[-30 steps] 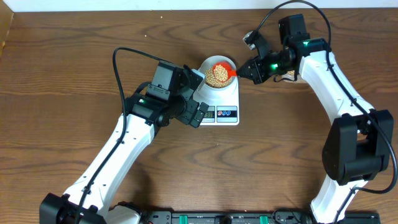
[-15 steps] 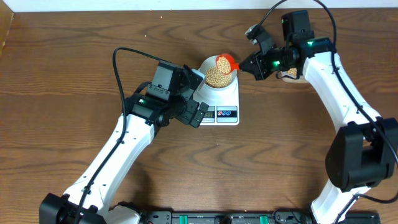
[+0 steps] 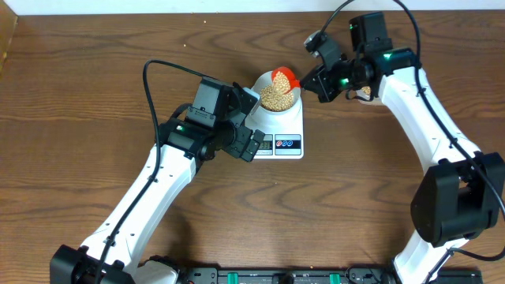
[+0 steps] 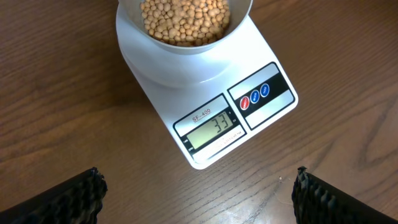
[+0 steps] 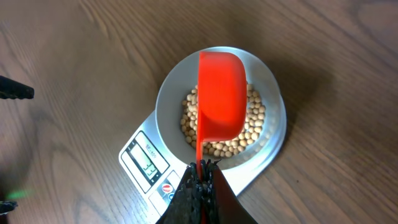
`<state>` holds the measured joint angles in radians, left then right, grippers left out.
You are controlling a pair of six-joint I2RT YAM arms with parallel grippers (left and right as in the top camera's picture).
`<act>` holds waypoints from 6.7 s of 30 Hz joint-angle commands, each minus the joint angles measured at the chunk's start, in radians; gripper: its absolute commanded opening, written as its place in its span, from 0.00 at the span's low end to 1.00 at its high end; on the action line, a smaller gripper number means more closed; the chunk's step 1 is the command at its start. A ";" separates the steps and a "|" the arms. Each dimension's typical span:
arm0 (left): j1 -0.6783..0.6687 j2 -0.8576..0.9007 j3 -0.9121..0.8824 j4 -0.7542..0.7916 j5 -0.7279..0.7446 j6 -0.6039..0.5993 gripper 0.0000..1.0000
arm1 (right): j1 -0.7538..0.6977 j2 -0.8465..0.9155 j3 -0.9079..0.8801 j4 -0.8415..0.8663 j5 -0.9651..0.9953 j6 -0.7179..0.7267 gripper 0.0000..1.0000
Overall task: Scoop item into bowl and weigh 50g on scale
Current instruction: 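Tilt the red scoop over the white bowl to pour beans, right gripper, then keep the scoop tipped over the bowl, trickling beans in slowly, then tip the red scoop further to add more beans into the bowl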
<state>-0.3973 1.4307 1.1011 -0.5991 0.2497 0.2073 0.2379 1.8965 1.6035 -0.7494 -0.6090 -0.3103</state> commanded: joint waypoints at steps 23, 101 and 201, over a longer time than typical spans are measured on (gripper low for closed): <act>0.002 0.000 0.000 -0.003 0.008 0.009 0.98 | 0.011 -0.027 0.021 0.000 -0.004 -0.011 0.01; 0.002 0.000 0.000 -0.003 0.008 0.009 0.98 | -0.012 -0.027 0.021 0.005 -0.060 -0.196 0.01; 0.002 0.000 0.000 -0.003 0.008 0.009 0.98 | -0.016 -0.027 0.021 -0.002 -0.018 -0.465 0.01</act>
<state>-0.3973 1.4307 1.1011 -0.5991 0.2497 0.2073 0.2264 1.8965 1.6035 -0.7479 -0.6197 -0.7555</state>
